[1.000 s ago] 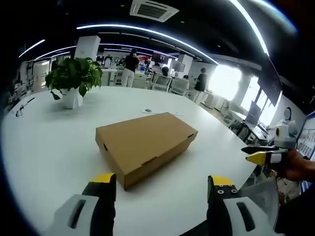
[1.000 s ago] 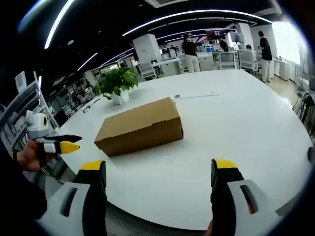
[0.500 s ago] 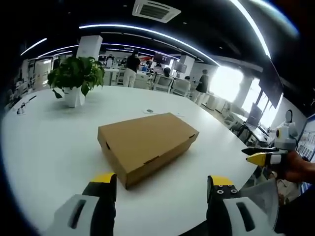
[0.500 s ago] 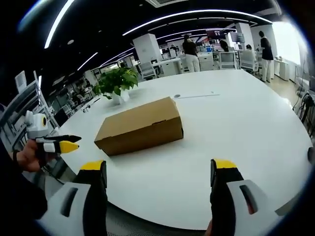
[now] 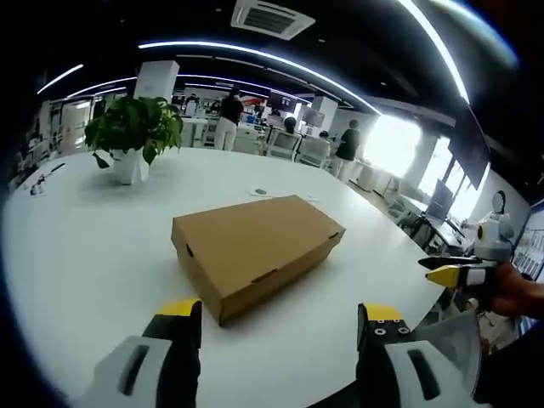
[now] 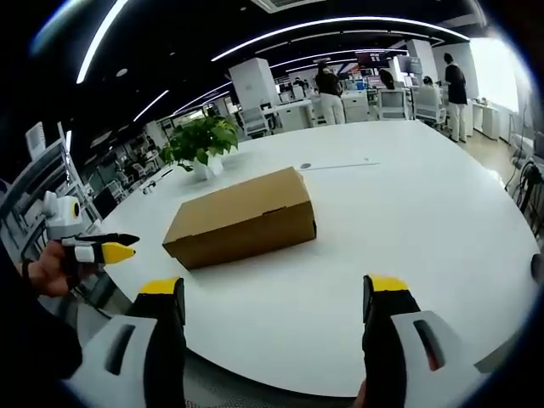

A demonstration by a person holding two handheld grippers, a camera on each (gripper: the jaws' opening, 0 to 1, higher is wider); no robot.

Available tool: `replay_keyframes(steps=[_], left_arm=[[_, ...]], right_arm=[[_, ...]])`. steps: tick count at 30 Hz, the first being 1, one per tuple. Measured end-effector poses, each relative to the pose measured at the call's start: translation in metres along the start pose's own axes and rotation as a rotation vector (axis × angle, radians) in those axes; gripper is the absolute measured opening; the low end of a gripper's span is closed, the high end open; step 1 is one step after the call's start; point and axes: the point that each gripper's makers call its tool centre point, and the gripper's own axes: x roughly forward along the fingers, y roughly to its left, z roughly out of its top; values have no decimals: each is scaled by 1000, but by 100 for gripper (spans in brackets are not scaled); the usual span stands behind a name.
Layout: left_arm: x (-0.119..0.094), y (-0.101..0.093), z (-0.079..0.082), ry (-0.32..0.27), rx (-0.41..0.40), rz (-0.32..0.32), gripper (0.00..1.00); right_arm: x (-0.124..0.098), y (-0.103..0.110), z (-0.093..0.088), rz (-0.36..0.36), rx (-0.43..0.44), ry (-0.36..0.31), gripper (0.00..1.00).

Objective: Operate the shoe box by opening the lid, removing the specified soft item, and placing it in the target area until the item is outside and the box remains undamaged.

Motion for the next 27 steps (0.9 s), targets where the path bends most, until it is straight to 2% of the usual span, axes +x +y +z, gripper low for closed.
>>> replay_keyframes(steps=[27], left_arm=[[0, 3, -1, -1, -14, 12, 76]], right_arm=[[2, -1, 1, 2, 1, -3, 80]])
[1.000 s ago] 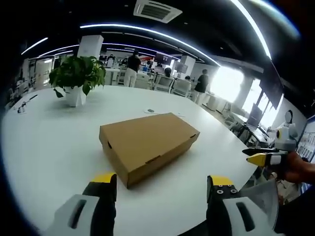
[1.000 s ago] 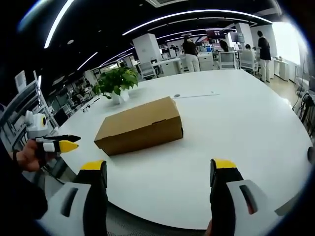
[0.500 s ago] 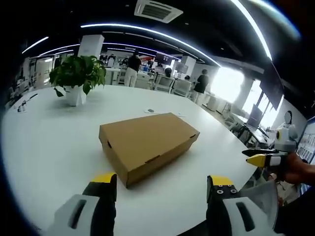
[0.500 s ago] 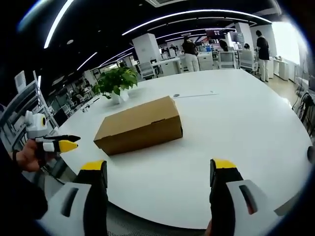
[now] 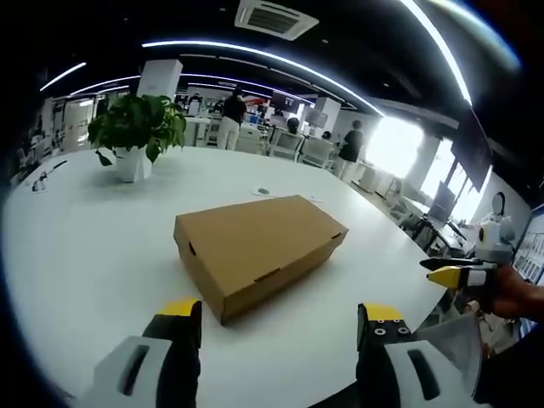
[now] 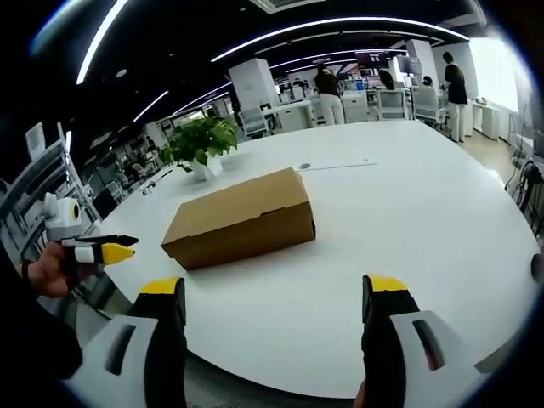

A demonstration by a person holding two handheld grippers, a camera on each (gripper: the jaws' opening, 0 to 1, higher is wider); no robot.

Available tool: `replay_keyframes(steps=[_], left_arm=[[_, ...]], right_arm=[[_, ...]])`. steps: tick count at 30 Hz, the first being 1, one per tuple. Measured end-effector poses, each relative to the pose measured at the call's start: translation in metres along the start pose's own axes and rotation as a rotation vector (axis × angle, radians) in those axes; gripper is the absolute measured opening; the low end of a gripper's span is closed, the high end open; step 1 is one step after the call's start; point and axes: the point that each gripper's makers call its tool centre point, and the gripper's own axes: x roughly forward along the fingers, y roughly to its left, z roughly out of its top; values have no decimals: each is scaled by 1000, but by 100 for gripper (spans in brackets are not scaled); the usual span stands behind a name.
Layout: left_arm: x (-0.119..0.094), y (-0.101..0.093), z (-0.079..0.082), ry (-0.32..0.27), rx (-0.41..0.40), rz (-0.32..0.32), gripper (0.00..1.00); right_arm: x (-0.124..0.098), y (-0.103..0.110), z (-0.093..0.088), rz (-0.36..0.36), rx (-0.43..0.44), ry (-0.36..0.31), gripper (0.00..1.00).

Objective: Operate the shoe box by opening the lid, removing the specified soft item, and placing it in the target area until the item is outside and the box remains undamaged.

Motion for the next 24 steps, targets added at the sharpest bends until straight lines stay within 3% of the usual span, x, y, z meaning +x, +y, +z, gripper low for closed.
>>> replay_keyframes(steps=[11, 24], left_arm=[[-1, 7, 0, -1, -4, 12, 76], [8, 24, -2, 12, 10, 28, 76]], right_arm=[[7, 3, -2, 16, 4, 7, 80], [28, 3, 10, 48, 5, -4, 79]])
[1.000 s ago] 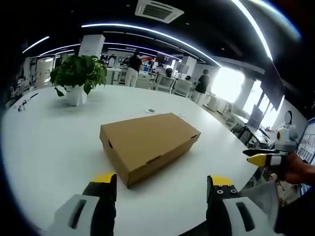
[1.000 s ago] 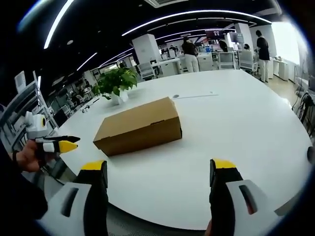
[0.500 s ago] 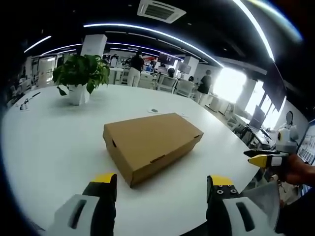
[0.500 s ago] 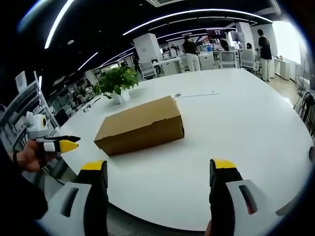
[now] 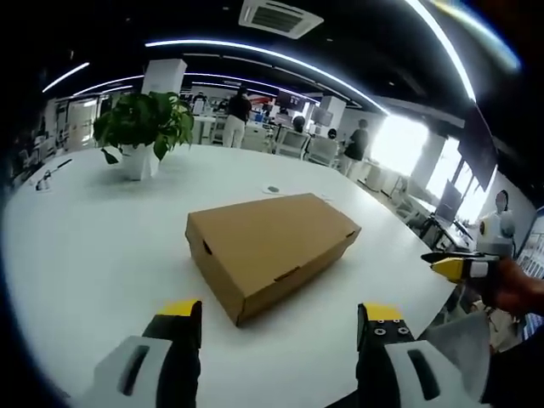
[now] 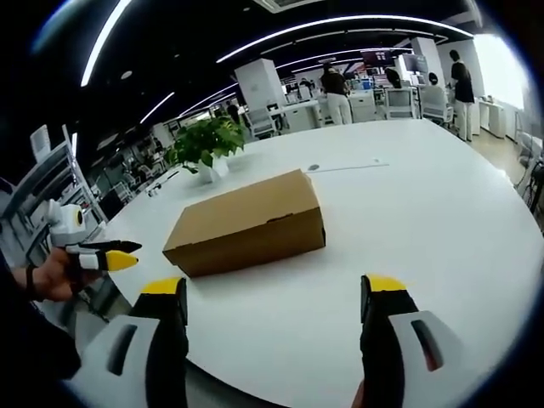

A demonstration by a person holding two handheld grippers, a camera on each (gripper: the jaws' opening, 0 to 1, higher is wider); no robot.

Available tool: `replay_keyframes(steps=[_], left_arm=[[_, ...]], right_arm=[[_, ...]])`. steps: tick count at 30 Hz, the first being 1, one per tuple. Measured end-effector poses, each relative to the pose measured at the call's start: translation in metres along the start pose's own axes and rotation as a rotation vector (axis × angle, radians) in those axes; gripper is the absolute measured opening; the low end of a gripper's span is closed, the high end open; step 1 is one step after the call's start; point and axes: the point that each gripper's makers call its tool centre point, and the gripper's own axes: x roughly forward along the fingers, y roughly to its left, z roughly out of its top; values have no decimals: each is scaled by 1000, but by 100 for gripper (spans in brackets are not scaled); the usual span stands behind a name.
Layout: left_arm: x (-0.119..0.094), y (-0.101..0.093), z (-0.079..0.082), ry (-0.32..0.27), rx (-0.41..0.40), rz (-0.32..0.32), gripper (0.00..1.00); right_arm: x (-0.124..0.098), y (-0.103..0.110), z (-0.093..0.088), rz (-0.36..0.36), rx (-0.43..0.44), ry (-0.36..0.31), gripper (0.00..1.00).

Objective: Operate the shoe box by opening the lid, removing the specified soft item, and placing it in the target area until the item is outside and the box remains undamaged.

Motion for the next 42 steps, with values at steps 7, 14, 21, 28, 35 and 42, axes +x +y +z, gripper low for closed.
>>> replay_keyframes(steps=[7, 14, 21, 28, 35, 42], left_arm=[[8, 11, 5, 3, 16, 3, 76], [22, 17, 10, 2, 28, 4, 76], [41, 21, 10, 11, 25, -4, 76], [55, 30, 12, 19, 24, 4, 76], [67, 36, 6, 41, 17, 6, 75], [78, 35, 6, 49, 20, -5, 75]], right_arm=[[19, -4, 11, 22, -1, -5, 78], [48, -10, 25, 55, -34, 10, 77], [77, -12, 34, 87, -51, 30, 77], [104, -21, 42, 99, -30, 39, 77], [129, -30, 40, 107, -4, 64, 76], [151, -32, 34, 119, 15, 99, 76]])
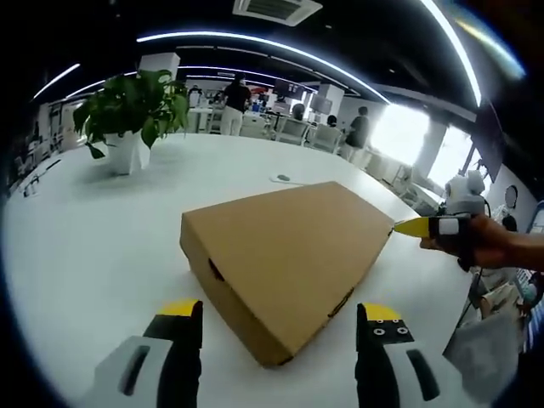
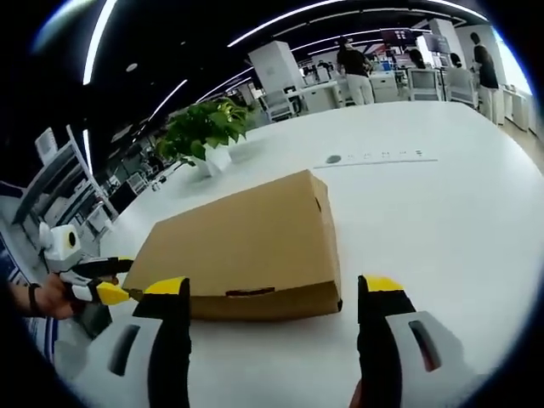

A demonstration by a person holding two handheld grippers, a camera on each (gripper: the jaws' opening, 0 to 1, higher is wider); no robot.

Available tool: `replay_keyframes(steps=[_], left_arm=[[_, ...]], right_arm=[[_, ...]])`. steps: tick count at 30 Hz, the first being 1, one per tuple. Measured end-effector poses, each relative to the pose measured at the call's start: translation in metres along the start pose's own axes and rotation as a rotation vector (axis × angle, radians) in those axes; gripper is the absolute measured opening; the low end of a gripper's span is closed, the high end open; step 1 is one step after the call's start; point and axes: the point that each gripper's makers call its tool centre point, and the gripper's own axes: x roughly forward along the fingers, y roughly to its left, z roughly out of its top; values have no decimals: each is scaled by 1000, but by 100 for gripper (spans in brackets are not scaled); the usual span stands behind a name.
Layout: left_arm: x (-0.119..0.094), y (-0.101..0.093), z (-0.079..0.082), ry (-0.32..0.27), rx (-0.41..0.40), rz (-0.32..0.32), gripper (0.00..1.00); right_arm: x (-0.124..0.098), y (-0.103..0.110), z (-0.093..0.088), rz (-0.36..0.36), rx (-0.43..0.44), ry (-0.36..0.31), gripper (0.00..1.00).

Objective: Operate the shoe box by opening the lid, removing the specified soft item, and placing it in the target area until the item is outside and the box remains undamaged.

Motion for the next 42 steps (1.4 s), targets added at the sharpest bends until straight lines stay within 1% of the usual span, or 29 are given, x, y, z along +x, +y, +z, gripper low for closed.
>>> replay_keyframes(steps=[3, 5, 9, 11, 13, 14, 20, 23, 29, 39, 42], left_arm=[[6, 2, 0, 0, -12, 1, 74], [12, 2, -2, 8, -30, -6, 75], [15, -2, -2, 16, -6, -16, 75], [17, -1, -2, 18, -3, -20, 75], [17, -1, -3, 20, -4, -22, 75], [16, -1, -3, 19, -3, -23, 75], [15, -2, -3, 20, -1, -30, 73], [14, -3, -2, 19, 1, -33, 73], [12, -4, -3, 23, 6, -41, 71], [4, -5, -7, 30, 15, -53, 68], [2, -5, -8, 32, 16, -55, 67]], right_arm=[[6, 0, -1, 9, 5, 9, 76], [12, -1, -3, 14, 0, 28, 75], [15, 0, -2, 19, 1, 37, 74], [17, 0, 0, 24, -4, 38, 72], [19, 0, -2, 28, -23, 54, 66], [19, 0, -2, 27, -23, 55, 66], [22, 1, -3, 17, -16, 45, 66], [21, 1, -2, 9, -21, 34, 66], [18, 4, -6, 5, -21, 39, 66], [6, 13, -19, -13, -12, 27, 66], [5, 14, -20, -21, -5, 24, 66]])
